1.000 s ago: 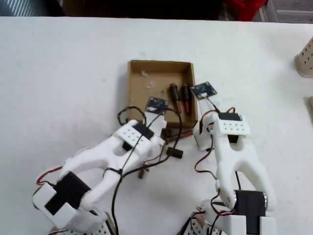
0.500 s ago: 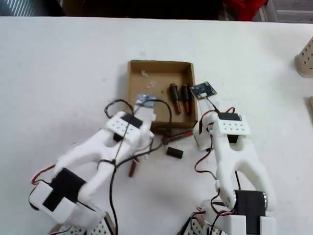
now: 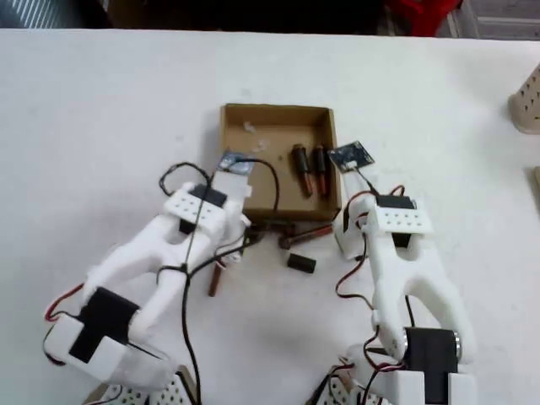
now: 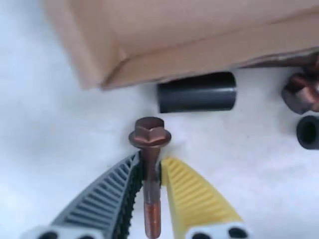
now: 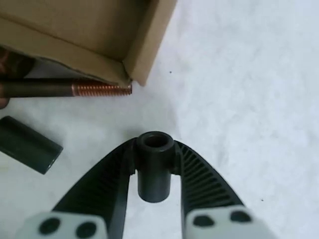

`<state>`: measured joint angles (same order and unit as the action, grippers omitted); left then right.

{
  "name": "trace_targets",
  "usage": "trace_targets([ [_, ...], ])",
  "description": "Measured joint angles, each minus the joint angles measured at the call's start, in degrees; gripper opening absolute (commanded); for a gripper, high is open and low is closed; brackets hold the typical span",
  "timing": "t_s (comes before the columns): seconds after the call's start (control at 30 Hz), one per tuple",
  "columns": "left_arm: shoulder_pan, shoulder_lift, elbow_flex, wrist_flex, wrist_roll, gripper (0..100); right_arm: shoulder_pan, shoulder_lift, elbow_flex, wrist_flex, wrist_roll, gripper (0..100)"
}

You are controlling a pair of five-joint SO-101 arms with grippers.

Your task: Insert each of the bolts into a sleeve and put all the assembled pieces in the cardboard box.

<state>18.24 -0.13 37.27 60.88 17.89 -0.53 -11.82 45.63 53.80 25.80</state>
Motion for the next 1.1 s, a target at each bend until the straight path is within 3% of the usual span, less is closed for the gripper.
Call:
trace_targets([
  [0.2, -6.5, -10.5, 5.5, -5.6, -1.5, 2, 0.0, 0.0, 0.0, 0.0, -0.1, 1.7],
  [0.5, -7.1, -19.8, 18.3, -24.3, -1.6, 2, -0.1, 0.0, 0.4, -1.2, -0.1, 1.7],
  [0.83, -14.1, -20.0, 26.1, -45.7, -1.6, 2, -0.1, -0.2, 2.9, -7.5, -0.1, 1.7],
  [1.1, -16.1, -20.0, 26.5, -48.7, -1.6, 2, -1.1, -1.0, 3.3, -8.4, -0.1, 1.7],
])
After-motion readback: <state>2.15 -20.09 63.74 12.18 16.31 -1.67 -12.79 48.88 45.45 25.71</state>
